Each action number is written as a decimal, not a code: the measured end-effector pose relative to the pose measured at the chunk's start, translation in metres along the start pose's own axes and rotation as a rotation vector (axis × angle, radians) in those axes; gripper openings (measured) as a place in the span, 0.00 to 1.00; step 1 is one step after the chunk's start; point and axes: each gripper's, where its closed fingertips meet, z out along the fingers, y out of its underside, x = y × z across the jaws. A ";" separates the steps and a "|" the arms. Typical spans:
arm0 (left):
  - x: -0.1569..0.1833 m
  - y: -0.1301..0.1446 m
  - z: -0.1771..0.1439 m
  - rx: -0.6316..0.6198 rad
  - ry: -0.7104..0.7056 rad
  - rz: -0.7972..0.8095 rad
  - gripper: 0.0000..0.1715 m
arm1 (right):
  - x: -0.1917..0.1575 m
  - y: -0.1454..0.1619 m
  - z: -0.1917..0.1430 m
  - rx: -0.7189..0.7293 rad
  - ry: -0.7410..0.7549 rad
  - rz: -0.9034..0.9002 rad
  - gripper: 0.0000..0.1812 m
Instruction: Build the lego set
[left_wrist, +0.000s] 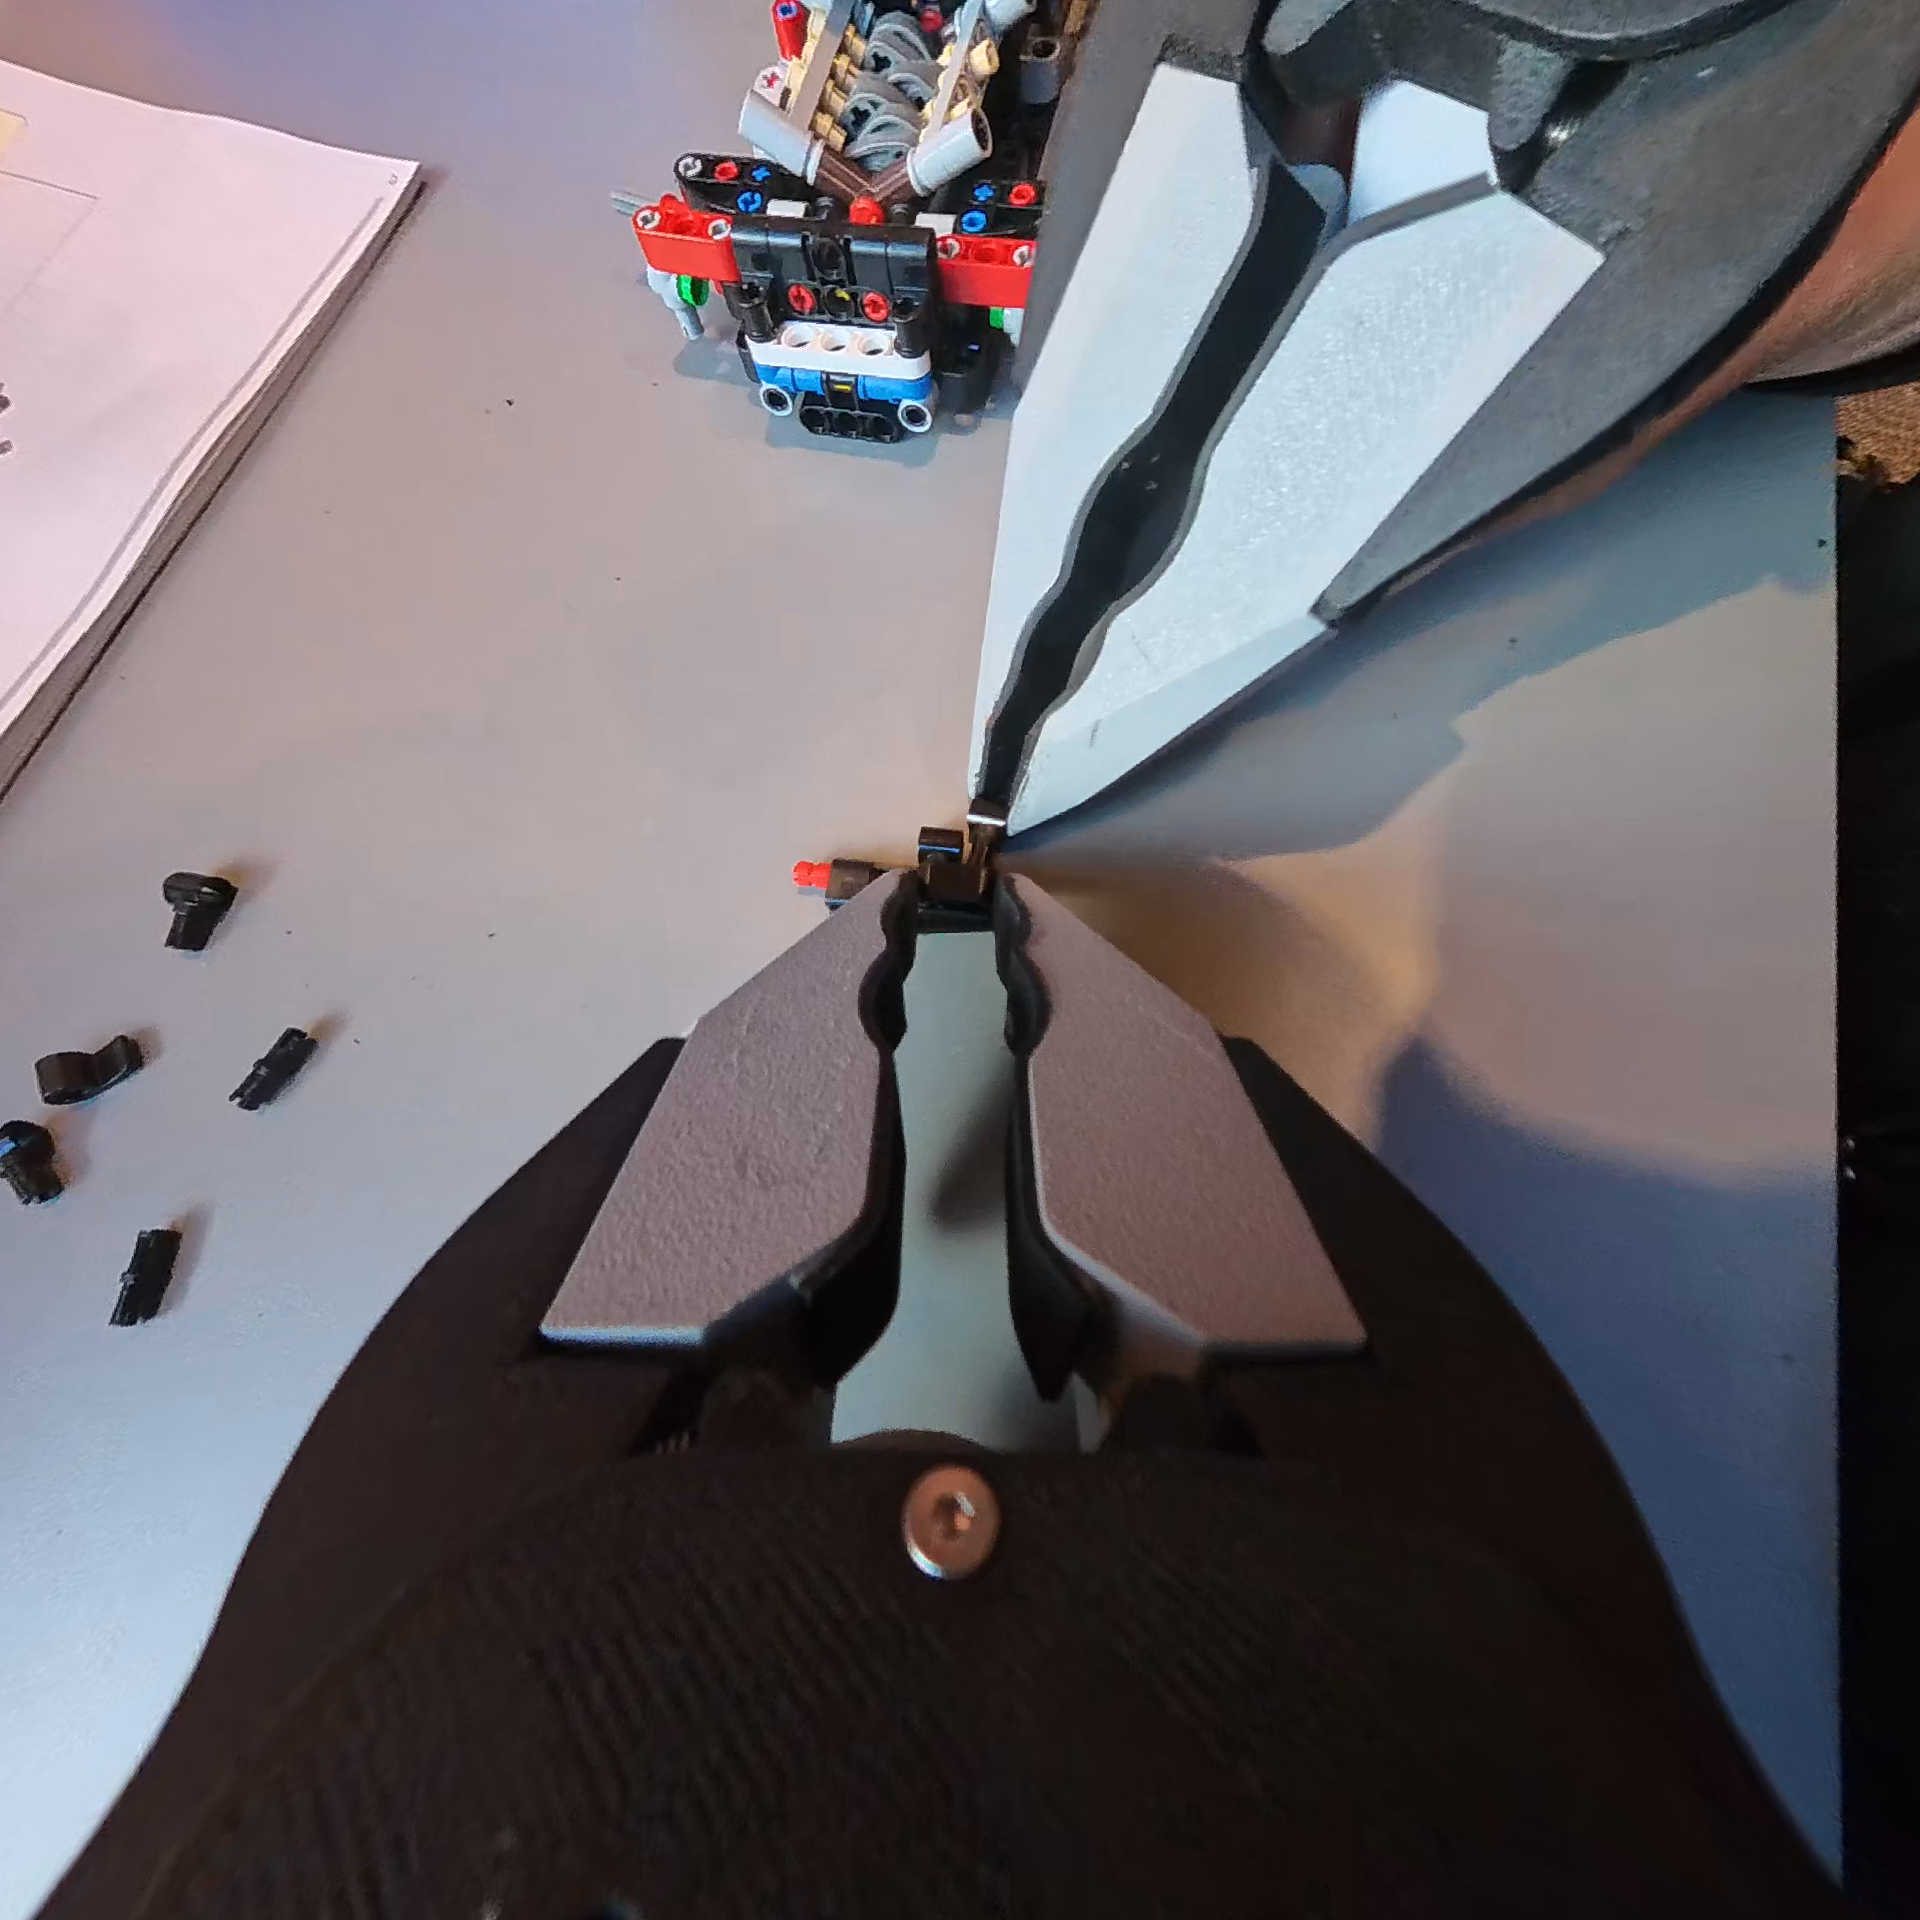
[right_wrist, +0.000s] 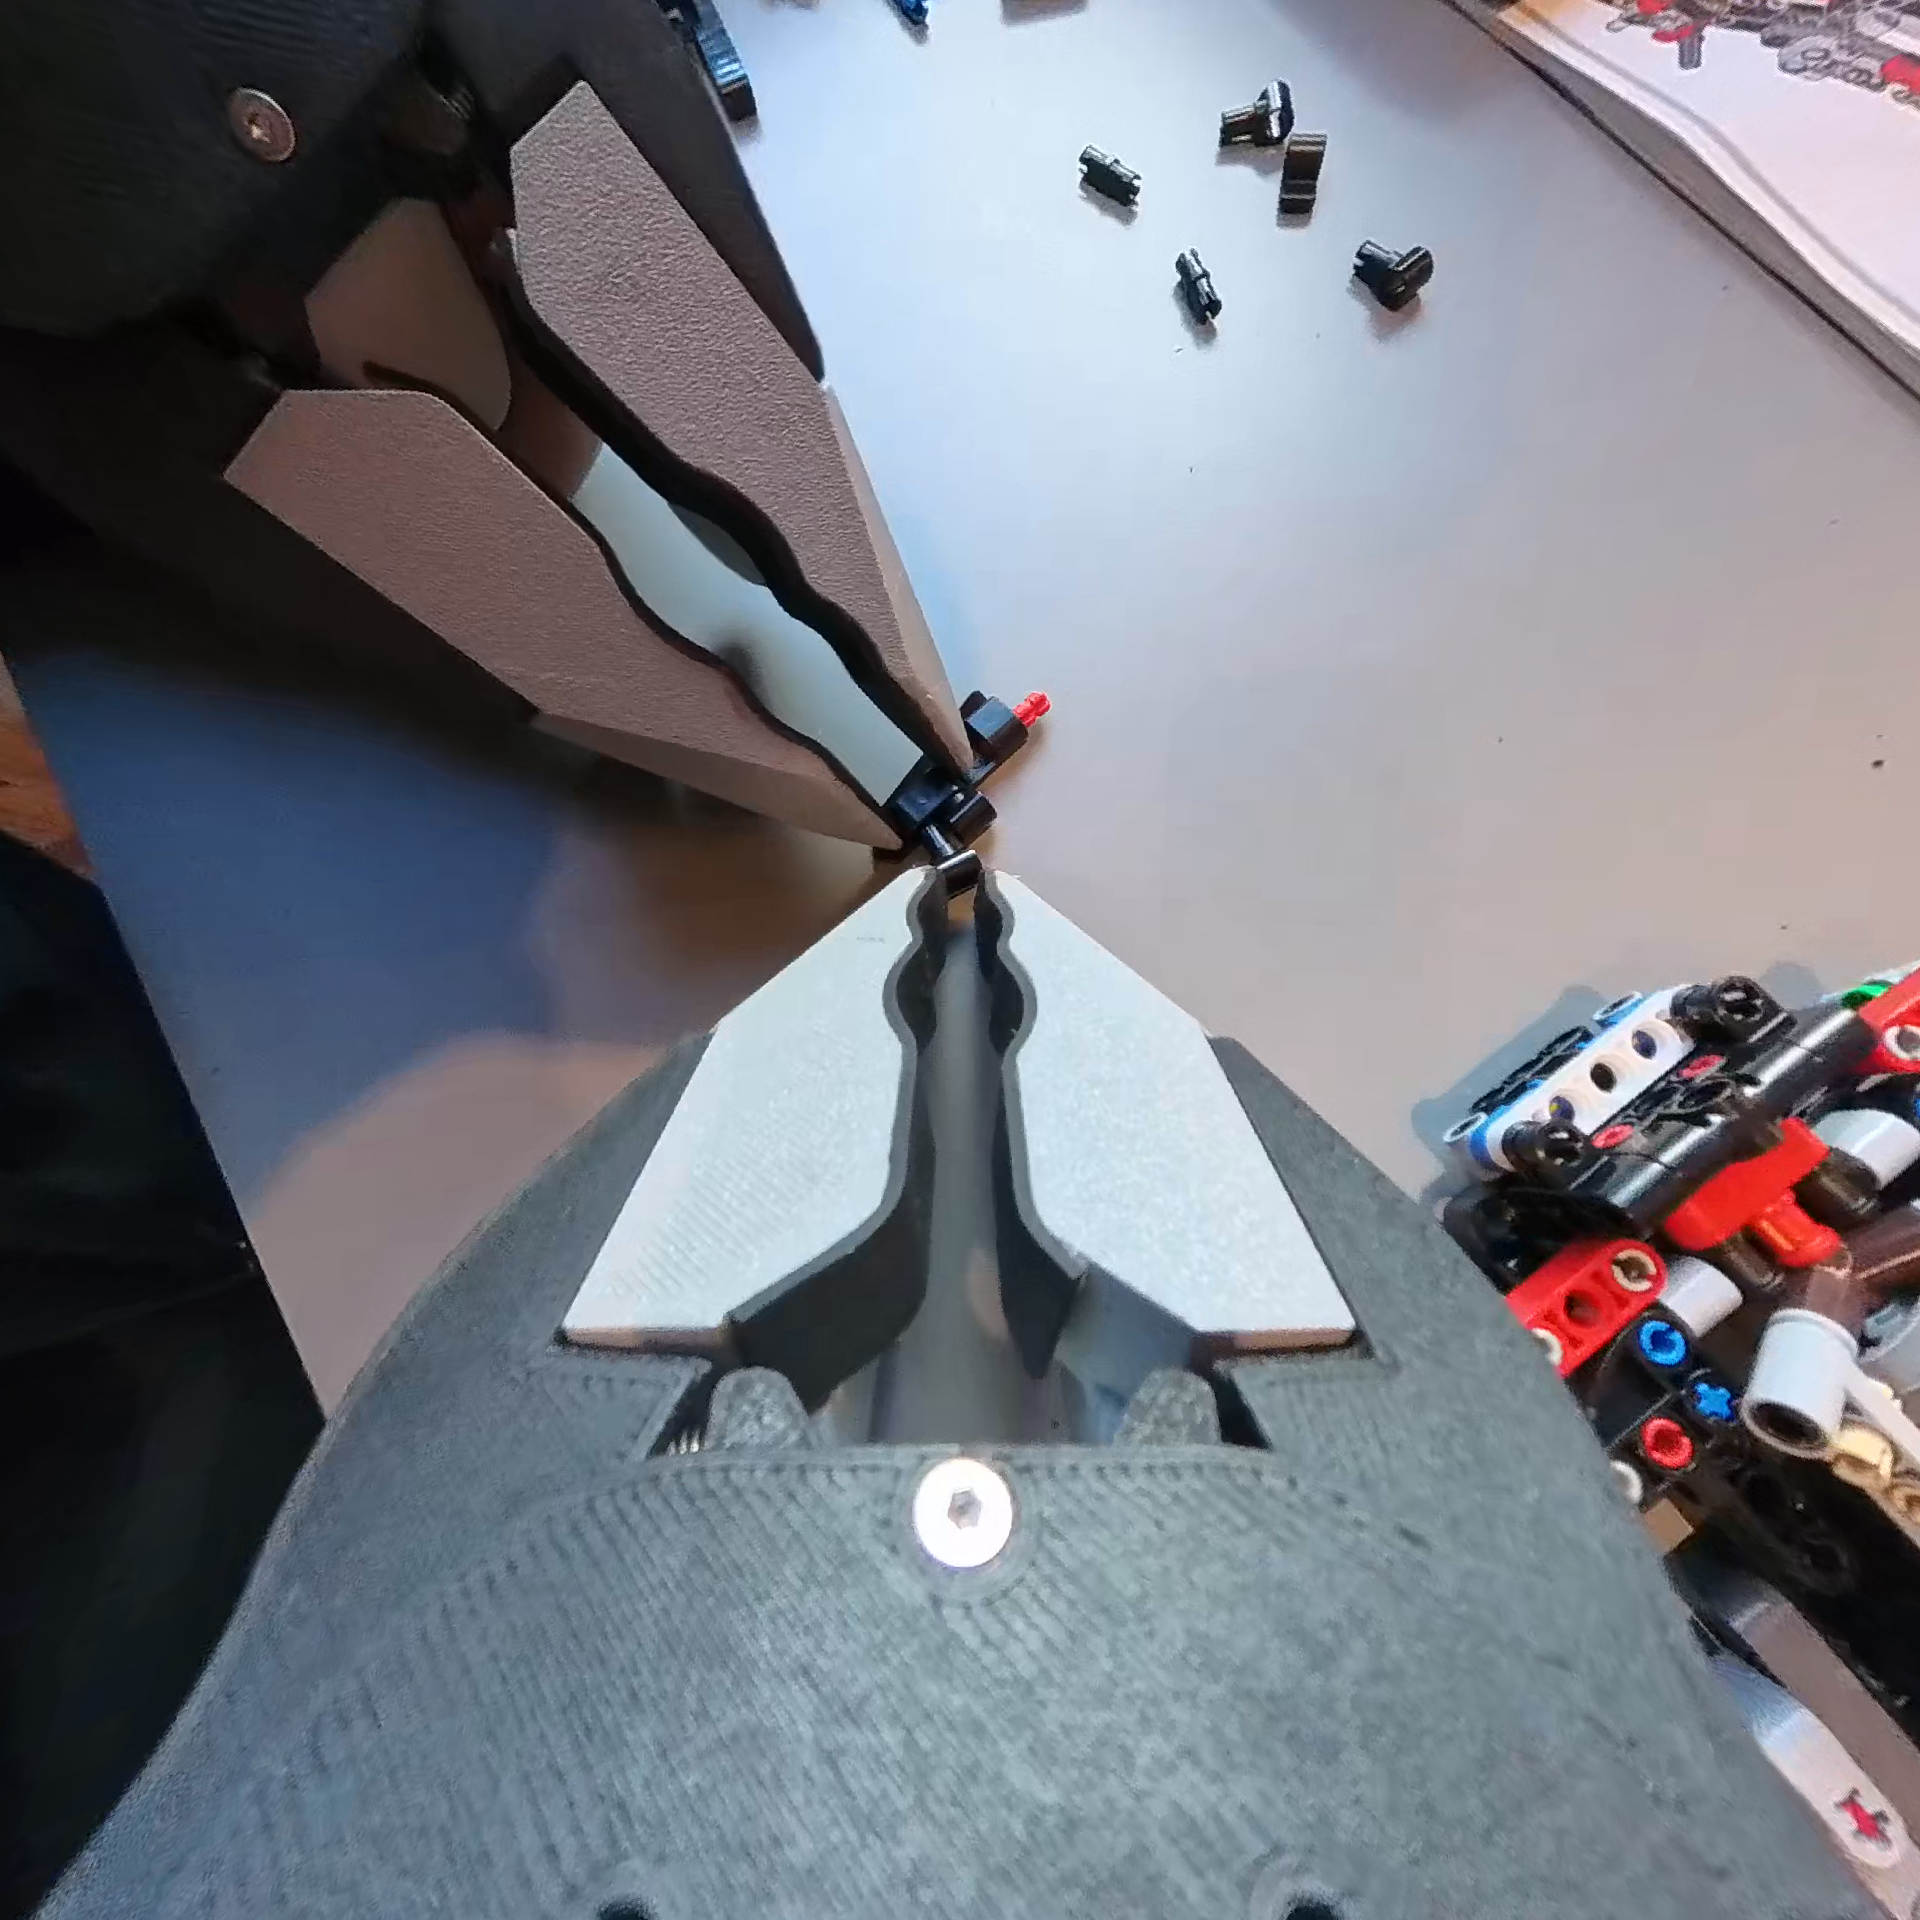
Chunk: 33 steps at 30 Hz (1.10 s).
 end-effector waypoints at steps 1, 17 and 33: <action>0.000 0.000 0.000 0.000 0.002 -0.002 0.07 | 0.000 0.000 0.000 0.000 0.008 -0.003 0.01; 0.000 0.001 -0.001 -0.009 -0.040 0.035 0.06 | -0.001 -0.001 0.004 0.006 0.034 0.157 0.01; -0.001 0.002 -0.001 -0.002 -0.038 0.012 0.06 | -0.003 -0.001 0.003 0.037 -0.038 0.284 0.00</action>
